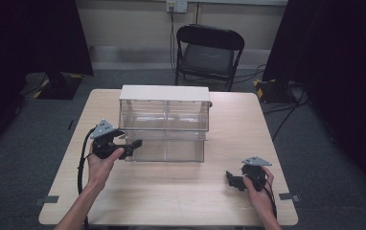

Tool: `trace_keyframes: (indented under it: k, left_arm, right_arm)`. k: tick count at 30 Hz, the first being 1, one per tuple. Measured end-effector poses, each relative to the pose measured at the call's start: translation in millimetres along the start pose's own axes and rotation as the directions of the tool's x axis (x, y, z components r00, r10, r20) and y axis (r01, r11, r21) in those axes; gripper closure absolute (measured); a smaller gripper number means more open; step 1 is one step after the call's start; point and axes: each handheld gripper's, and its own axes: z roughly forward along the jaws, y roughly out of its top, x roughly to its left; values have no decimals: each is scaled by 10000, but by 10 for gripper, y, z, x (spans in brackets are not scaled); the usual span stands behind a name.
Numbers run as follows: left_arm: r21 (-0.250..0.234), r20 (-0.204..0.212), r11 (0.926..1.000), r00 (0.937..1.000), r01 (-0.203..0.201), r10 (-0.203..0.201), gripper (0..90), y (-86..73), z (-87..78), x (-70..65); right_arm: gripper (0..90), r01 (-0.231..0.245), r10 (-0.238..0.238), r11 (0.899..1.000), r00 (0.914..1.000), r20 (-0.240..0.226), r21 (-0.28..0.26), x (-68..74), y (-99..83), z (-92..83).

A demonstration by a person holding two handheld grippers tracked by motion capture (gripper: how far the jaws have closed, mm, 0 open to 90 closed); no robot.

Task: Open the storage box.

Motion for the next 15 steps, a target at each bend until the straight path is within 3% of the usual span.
trace_keyframes:
  k: [7,15]
  left_arm:
    - [-1,131,10000,9999,13,-13,121,78,-4,10]
    - [-279,225,9991,9992,323,-317,134,74,-44,9]
  right_arm:
    - [80,-6,6,10000,10000,4,5,0,0,0]
    - [80,-1,1,10000,10000,0,1,0,0,0]
